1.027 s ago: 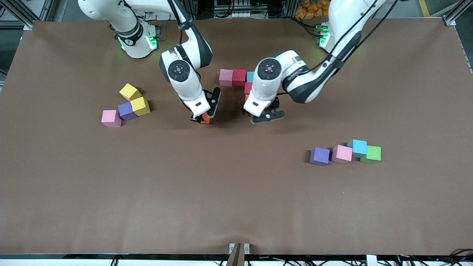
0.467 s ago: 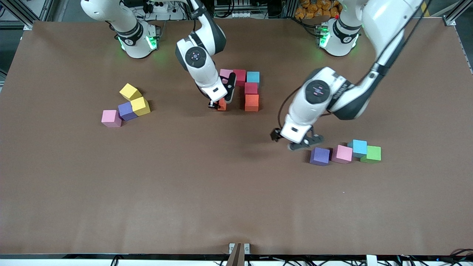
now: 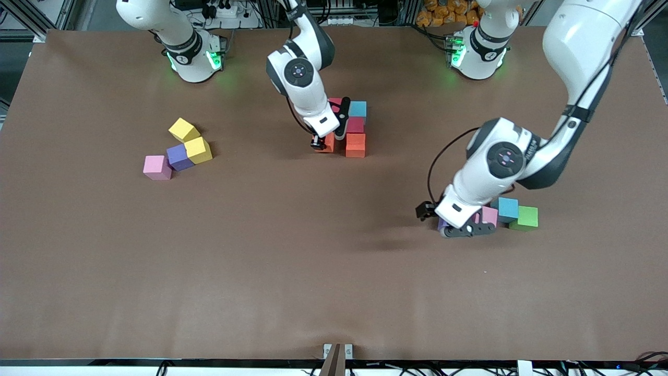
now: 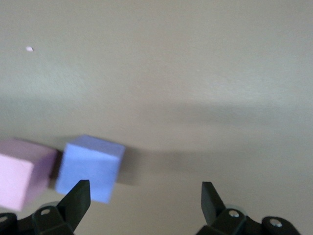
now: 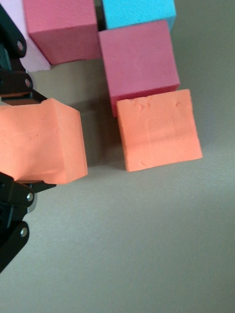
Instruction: Form number 2 with 11 blocks
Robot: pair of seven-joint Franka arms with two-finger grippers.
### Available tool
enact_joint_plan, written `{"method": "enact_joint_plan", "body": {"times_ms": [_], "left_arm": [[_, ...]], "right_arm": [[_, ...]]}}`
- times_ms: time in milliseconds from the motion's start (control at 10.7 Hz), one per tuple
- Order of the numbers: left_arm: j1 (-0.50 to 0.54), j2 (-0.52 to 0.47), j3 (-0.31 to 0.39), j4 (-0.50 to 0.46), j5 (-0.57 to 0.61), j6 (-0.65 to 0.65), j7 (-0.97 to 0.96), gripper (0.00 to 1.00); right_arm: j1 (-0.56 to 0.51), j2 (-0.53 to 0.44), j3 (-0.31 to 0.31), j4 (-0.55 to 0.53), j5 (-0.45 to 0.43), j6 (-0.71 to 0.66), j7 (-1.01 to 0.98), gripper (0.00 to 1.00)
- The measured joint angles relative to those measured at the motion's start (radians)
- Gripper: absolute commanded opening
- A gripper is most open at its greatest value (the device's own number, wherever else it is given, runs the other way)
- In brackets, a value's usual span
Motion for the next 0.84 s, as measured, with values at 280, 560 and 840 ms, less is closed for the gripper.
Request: {"method": "enact_joint_plan", "body": {"times_ms": [280,560,840], "left_arm": [[0.055,0.055,0.007,0.036,0.000,0.000,0.174,1.00],[0.049,0.082,0.017,0.050,0.000,0.000,0.204,1.00],[0.041,0.104,0.037,0.060,0.001,0.000,0.275,1.00]], "right_arm": [[0.018,0.070,0.001,0.064,0.000,0.001,0.050,0.06],[0.032,0.101,-0.001,0.095,0.000,0.001,0.076,0.06],[0.035,0.110,-0.001,0.106,0.000,0.000,0.091,0.06]]}}
